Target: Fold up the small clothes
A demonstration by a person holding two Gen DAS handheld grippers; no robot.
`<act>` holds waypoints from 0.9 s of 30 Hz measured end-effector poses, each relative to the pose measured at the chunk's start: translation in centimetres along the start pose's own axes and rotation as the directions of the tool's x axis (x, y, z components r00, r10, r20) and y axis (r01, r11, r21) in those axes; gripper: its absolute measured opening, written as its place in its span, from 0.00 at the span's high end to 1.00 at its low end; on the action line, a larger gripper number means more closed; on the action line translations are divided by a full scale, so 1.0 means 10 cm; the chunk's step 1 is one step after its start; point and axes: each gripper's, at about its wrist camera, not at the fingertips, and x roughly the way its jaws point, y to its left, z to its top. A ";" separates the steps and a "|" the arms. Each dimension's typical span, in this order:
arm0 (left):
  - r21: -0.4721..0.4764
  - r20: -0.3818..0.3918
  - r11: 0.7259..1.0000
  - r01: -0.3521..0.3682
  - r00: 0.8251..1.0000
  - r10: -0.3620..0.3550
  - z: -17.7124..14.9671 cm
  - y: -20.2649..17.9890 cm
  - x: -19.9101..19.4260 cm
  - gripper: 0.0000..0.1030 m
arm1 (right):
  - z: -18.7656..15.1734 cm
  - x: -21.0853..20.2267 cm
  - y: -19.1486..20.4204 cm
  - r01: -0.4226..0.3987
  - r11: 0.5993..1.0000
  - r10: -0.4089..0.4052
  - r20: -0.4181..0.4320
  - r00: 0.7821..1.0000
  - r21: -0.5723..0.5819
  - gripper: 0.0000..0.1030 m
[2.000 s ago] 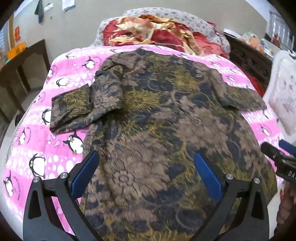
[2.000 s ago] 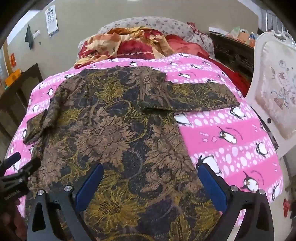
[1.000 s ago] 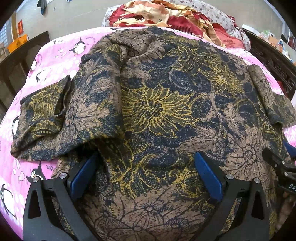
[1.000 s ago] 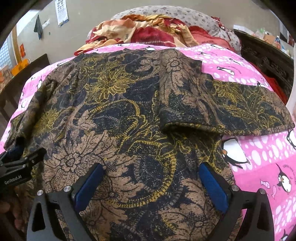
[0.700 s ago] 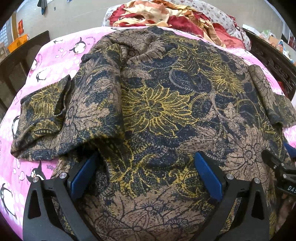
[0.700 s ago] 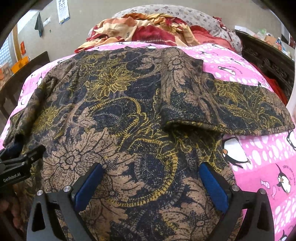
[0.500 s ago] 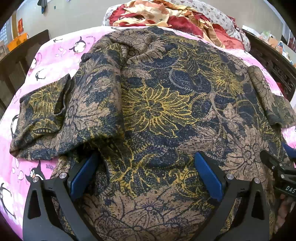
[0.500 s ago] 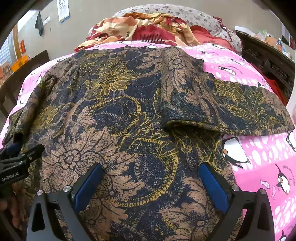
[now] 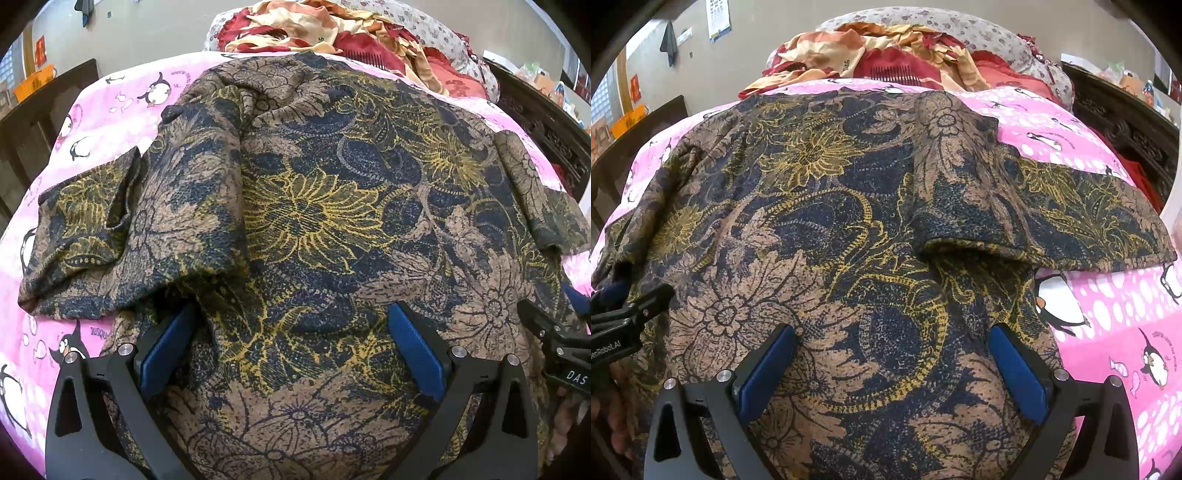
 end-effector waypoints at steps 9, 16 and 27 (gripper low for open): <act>0.000 -0.038 1.000 0.000 0.999 0.001 -0.01 -0.06 0.05 0.00 | 0.01 0.02 0.01 0.011 1.000 -0.011 -0.001 1.000 0.001 0.00; 0.005 -0.043 1.000 -0.005 0.999 0.006 -0.01 -0.05 0.06 0.00 | 0.01 0.01 0.00 0.010 1.000 -0.010 -0.001 1.000 0.000 0.00; -0.009 -0.036 1.000 0.008 0.999 -0.008 0.00 -0.02 0.05 0.00 | 0.01 -0.01 0.00 -0.001 1.000 0.001 0.012 1.000 0.012 0.00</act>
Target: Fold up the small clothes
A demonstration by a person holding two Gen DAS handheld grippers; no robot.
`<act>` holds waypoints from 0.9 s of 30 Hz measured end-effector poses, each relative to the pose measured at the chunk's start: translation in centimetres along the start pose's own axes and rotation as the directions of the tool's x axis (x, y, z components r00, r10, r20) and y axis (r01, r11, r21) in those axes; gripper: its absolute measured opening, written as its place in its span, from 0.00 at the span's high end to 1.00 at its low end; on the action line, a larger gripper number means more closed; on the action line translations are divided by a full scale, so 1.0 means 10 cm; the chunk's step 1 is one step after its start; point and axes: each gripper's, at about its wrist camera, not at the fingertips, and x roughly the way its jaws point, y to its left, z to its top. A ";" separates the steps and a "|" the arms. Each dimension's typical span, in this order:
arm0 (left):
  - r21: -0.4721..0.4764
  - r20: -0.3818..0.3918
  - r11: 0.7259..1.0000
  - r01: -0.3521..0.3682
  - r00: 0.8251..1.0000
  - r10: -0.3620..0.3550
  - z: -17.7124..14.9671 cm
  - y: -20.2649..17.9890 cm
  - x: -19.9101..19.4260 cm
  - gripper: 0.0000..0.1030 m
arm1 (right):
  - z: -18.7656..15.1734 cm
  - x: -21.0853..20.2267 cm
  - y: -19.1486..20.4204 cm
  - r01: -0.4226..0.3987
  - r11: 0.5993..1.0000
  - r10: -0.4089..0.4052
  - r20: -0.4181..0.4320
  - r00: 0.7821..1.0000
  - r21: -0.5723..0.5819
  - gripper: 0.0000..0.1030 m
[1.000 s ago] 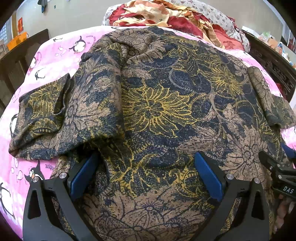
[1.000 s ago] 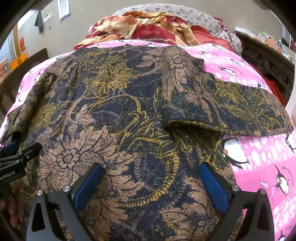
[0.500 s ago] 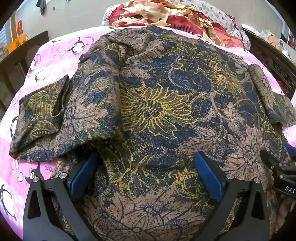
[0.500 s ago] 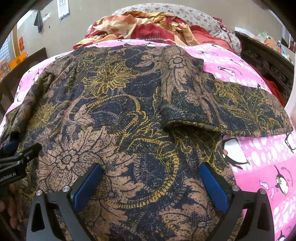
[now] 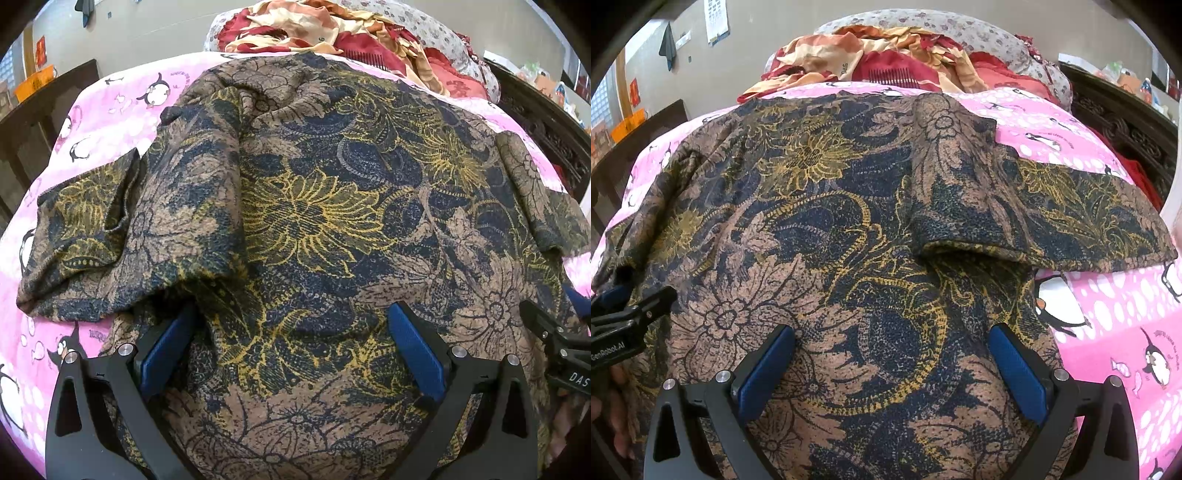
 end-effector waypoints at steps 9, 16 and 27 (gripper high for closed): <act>-0.003 0.006 1.000 0.003 1.000 -0.003 0.01 0.04 -0.01 0.00 | -0.02 0.00 -0.01 0.001 1.000 -0.001 0.002 1.000 -0.002 0.00; -0.003 0.016 1.000 0.001 1.000 -0.001 0.00 0.06 -0.03 0.00 | -0.02 -0.01 0.00 0.007 1.000 -0.007 0.003 1.000 -0.005 0.00; 0.071 0.245 0.991 -0.109 0.965 0.089 0.21 0.53 -0.78 0.00 | -0.02 -0.01 0.01 0.010 1.000 -0.010 0.004 1.000 -0.008 0.00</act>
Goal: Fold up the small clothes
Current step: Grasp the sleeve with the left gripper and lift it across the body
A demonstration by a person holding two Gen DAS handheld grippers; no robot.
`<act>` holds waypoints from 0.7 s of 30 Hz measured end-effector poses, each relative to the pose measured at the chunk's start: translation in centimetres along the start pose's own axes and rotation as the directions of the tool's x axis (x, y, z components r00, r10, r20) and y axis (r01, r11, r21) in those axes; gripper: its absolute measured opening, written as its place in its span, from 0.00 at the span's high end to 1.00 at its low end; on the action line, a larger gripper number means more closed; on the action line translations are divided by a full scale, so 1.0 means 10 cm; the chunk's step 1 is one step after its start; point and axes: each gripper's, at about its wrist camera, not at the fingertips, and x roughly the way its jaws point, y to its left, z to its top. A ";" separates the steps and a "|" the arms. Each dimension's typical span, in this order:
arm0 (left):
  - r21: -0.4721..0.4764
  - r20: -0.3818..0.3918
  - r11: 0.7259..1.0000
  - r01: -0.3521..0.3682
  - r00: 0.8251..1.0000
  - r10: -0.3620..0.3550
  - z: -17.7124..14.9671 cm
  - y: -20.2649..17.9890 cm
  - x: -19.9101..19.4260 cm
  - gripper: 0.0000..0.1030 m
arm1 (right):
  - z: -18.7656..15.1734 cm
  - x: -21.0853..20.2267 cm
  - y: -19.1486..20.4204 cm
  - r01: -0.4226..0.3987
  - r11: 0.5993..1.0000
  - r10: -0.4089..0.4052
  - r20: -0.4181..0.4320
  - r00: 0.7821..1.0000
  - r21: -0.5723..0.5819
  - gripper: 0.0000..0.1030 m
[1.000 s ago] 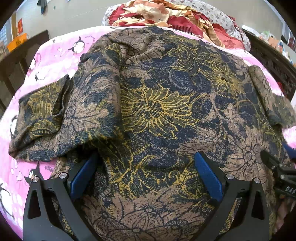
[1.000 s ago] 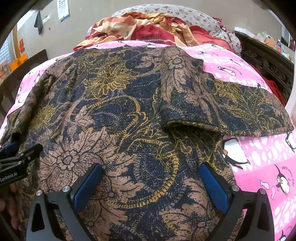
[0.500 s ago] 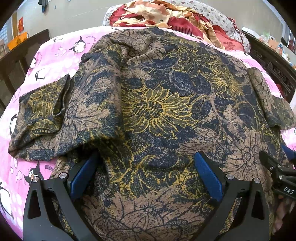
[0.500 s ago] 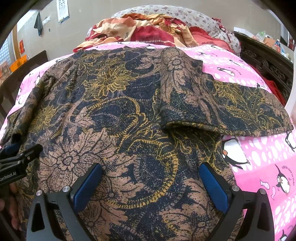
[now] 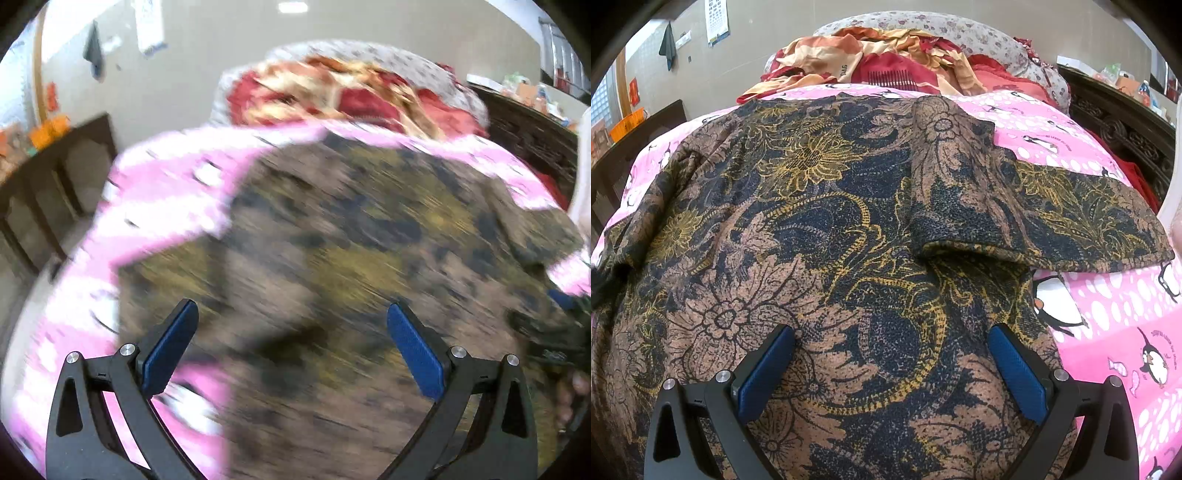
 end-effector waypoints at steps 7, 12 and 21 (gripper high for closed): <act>-0.142 -0.174 0.990 0.007 0.984 -0.032 0.29 0.80 0.63 0.45 | 0.00 -0.01 0.00 -0.001 1.000 0.001 0.002 1.000 0.000 0.00; -0.059 -0.240 0.998 -0.016 0.971 0.001 0.26 0.57 0.89 0.45 | 0.00 -0.02 -0.01 -0.007 1.000 0.007 0.005 1.000 0.003 0.00; -0.132 -0.278 0.988 -0.078 0.960 0.039 0.14 0.77 0.92 0.93 | -0.01 -0.03 -0.02 -0.006 1.000 0.005 0.005 1.000 0.002 0.00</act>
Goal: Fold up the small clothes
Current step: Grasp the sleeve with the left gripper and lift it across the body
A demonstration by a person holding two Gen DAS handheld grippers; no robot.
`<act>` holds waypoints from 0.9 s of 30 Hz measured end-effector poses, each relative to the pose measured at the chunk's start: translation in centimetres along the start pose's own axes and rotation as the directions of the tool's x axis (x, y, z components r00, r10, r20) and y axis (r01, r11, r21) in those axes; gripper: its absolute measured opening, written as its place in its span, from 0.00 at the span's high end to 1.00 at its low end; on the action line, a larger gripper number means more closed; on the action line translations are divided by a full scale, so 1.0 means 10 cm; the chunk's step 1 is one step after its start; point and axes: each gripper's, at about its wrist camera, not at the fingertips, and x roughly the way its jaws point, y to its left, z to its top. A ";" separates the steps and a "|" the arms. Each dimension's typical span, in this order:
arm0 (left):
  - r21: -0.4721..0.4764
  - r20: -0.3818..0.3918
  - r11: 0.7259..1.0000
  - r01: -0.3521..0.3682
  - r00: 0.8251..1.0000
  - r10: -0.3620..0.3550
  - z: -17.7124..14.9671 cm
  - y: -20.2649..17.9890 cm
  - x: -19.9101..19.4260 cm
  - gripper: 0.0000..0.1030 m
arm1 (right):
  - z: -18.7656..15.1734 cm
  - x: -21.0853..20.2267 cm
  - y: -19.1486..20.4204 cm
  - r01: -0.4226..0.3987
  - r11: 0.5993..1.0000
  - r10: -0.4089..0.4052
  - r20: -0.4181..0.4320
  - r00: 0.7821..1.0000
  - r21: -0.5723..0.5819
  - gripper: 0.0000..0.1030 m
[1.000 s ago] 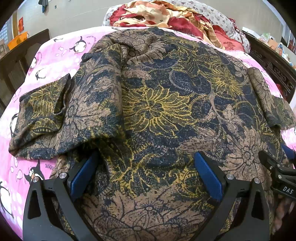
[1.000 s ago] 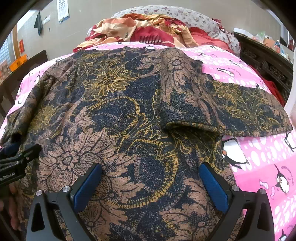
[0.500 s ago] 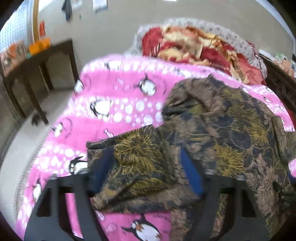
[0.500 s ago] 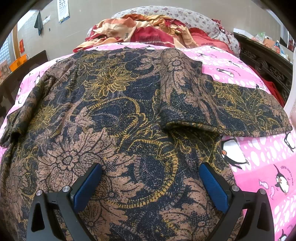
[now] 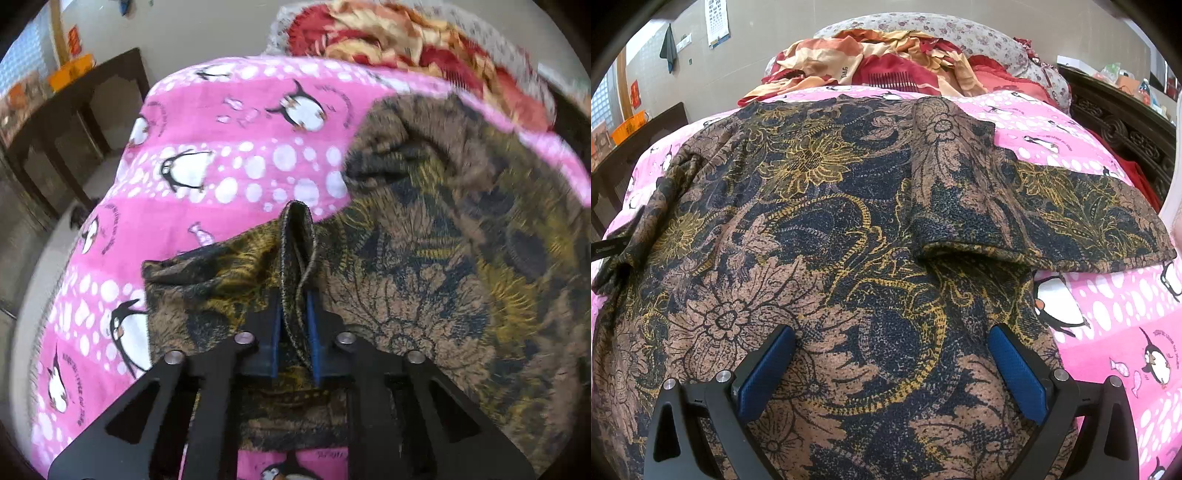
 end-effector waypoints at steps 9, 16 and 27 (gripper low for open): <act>-0.144 0.123 0.988 0.060 0.991 -0.042 -0.10 0.89 -0.68 0.94 | 0.01 0.01 0.01 0.004 1.000 -0.004 -0.001 1.000 -0.002 0.00; -0.286 0.220 0.955 -0.073 0.966 0.140 -0.10 2.00 -1.37 0.97 | 0.01 0.01 0.01 0.006 1.000 -0.006 -0.001 1.000 -0.004 0.00; -0.300 0.278 0.945 -0.128 0.936 0.216 0.12 2.29 -1.67 0.98 | 0.01 0.02 0.03 0.015 1.000 -0.015 -0.002 1.000 -0.009 0.00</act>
